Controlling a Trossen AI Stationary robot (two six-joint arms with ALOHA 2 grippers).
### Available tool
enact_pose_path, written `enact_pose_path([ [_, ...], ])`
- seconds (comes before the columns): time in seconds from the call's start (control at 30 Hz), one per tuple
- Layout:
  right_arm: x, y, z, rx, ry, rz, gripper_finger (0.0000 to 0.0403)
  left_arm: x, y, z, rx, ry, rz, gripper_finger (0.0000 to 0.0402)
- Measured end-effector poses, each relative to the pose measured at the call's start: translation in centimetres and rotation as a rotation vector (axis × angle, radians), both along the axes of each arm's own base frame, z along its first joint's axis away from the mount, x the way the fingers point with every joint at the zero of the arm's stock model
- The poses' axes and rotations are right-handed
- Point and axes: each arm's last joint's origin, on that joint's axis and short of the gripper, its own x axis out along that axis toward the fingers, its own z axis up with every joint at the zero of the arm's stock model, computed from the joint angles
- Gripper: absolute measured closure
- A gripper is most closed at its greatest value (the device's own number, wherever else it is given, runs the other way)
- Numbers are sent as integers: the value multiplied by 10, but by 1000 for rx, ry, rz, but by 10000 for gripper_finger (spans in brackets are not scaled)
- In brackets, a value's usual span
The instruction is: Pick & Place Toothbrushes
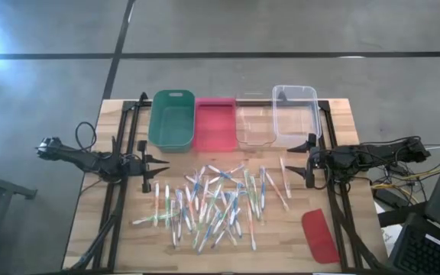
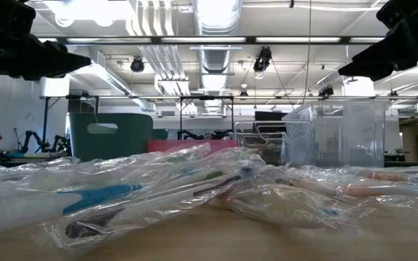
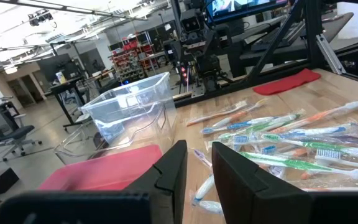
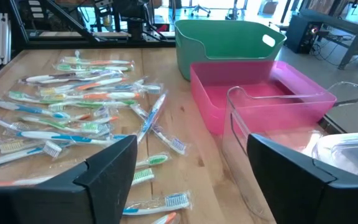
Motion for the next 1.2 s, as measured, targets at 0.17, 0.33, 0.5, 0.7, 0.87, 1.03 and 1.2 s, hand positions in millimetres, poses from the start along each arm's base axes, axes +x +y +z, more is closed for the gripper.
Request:
enact_pose_path([
  [0.17, 0, 0, 0, -3, 0, 1, 124, 0, 0, 0, 0, 1, 0, 321],
  [0.33, 0, 0, 0, -37, 3, 10, 137, 0, 0, 0, 0, 0, 0, 321],
  [0.5, 2, 0, 8, -178, -54, 49, 150, 0, 0, 0, 0, 0, 0, 321],
  [0.7, 5, 1, 33, -188, -305, 30, 163, 0, 0, 0, 0, 0, 0, 321],
  [0.87, 5, 1, 47, -122, -453, 11, 163, 0, 0, 0, 0, 0, 0, 321],
  [1.03, 4, 1, 50, -149, -481, 9, 147, 0, 0, 0, 0, 1, 0, 321],
  [1.2, 4, 1, 53, -4, -536, 16, 127, 0, 0, 0, 0, 0, 0, 321],
])
